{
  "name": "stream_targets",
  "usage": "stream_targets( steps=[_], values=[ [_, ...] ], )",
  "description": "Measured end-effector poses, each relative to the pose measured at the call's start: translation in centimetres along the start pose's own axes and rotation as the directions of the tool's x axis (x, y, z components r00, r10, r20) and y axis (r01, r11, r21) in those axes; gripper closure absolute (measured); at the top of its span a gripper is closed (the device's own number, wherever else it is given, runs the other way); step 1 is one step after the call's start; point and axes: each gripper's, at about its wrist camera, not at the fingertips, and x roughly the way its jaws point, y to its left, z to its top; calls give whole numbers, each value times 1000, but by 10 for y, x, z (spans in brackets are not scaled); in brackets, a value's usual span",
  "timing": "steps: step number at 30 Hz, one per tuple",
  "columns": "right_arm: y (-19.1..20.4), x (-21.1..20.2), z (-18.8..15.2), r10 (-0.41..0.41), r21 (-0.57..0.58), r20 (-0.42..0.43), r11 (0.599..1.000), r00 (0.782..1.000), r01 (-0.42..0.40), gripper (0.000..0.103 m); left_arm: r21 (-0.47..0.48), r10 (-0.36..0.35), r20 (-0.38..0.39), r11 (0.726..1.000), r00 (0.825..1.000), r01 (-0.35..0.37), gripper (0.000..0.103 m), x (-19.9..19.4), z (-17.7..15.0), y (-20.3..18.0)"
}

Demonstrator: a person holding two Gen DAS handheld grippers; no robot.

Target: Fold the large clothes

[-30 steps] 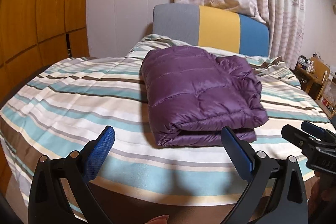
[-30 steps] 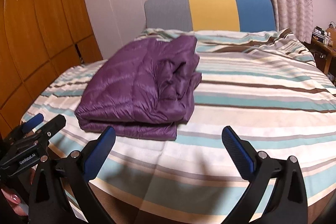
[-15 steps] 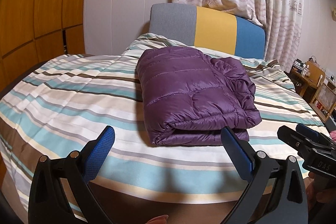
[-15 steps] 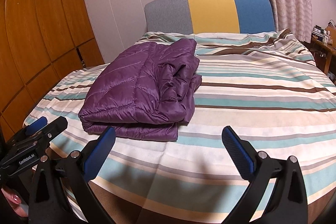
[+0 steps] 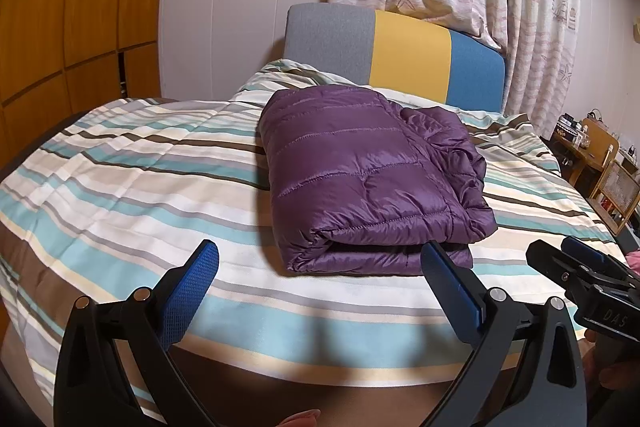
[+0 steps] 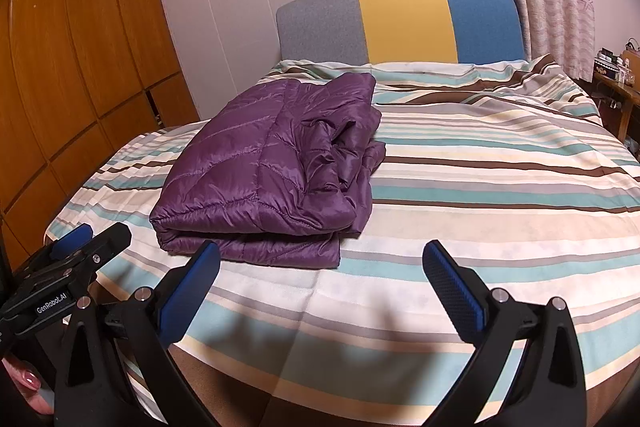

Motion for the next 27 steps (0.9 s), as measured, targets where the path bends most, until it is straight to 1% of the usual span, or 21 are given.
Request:
stream_targets(
  steps=[27],
  values=[
    [0, 2, -2, 4, 3, -10, 1000, 1000, -4, 2, 0, 0, -15, 1000, 1000, 0, 3, 4, -5, -2]
  ],
)
